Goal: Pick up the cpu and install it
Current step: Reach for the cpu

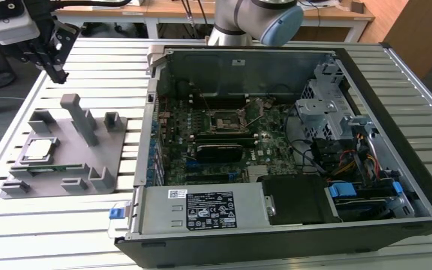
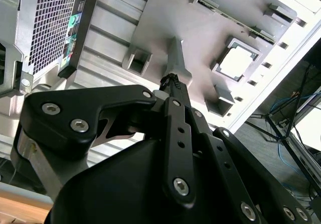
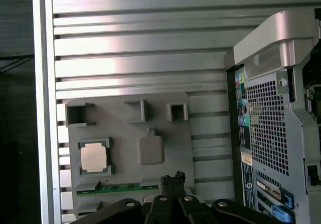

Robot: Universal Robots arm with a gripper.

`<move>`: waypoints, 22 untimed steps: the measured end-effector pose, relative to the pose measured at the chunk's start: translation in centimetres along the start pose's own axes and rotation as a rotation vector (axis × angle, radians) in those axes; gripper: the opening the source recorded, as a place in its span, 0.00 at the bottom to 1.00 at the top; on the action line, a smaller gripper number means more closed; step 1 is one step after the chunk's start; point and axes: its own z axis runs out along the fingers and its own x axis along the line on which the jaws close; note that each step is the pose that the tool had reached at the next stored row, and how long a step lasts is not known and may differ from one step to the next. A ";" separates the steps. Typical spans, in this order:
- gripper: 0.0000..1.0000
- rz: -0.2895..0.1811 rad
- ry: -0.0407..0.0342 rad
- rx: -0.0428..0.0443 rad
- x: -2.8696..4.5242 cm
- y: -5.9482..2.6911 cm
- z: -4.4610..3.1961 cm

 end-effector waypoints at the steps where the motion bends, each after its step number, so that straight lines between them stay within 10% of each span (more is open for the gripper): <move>1: 0.11 0.000 0.0000 0.0000 0.05 0.00 0.00; 22: 0.11 0.000 0.0000 0.0000 1.06 -0.09 0.09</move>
